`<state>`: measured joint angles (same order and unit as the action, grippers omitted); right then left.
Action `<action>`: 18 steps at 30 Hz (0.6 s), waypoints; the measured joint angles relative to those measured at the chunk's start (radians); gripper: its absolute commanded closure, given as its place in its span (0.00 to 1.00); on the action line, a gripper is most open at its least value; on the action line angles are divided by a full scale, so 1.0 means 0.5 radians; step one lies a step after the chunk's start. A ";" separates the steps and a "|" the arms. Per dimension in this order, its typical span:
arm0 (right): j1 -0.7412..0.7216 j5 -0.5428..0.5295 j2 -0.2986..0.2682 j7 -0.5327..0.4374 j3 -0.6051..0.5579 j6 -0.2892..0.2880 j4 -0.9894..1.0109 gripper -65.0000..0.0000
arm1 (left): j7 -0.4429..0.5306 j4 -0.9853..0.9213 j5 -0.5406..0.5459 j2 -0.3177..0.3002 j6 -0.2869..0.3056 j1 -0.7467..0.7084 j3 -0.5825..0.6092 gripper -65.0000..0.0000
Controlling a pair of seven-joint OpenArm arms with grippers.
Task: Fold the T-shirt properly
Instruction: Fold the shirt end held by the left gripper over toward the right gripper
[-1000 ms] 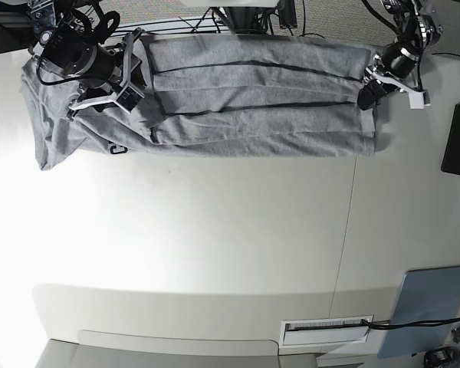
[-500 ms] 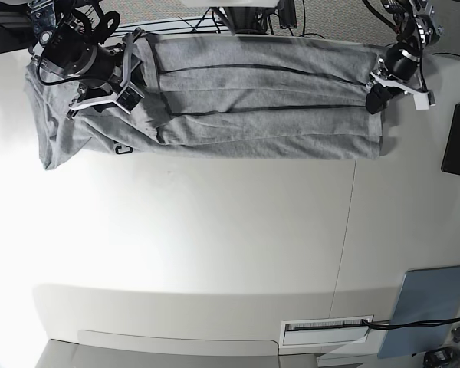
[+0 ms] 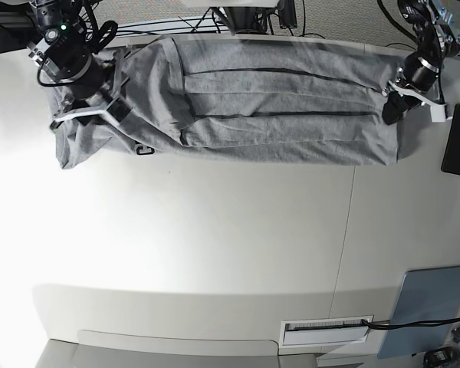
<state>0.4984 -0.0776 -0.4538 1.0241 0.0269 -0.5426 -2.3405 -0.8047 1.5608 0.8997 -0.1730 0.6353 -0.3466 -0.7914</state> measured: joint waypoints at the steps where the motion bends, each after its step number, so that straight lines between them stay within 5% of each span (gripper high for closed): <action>1: 0.000 -0.001 0.000 -0.013 0.040 0.007 0.000 0.64 | -0.018 0.047 0.021 0.025 0.016 -0.009 0.000 1.00; 8: 0.001 0.003 0.001 -0.112 0.452 0.121 0.000 0.64 | -0.098 0.298 0.208 0.181 0.019 -0.100 0.079 1.00; 18: 0.001 -0.004 0.006 -0.128 0.737 0.137 0.000 0.64 | -0.103 0.333 0.216 0.289 0.004 -0.105 0.804 1.00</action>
<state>0.4988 -0.0795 -0.4507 0.9600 0.3954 -0.4740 -2.3405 -0.8562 1.7271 1.0077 -0.0284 0.6373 -0.3992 -0.3893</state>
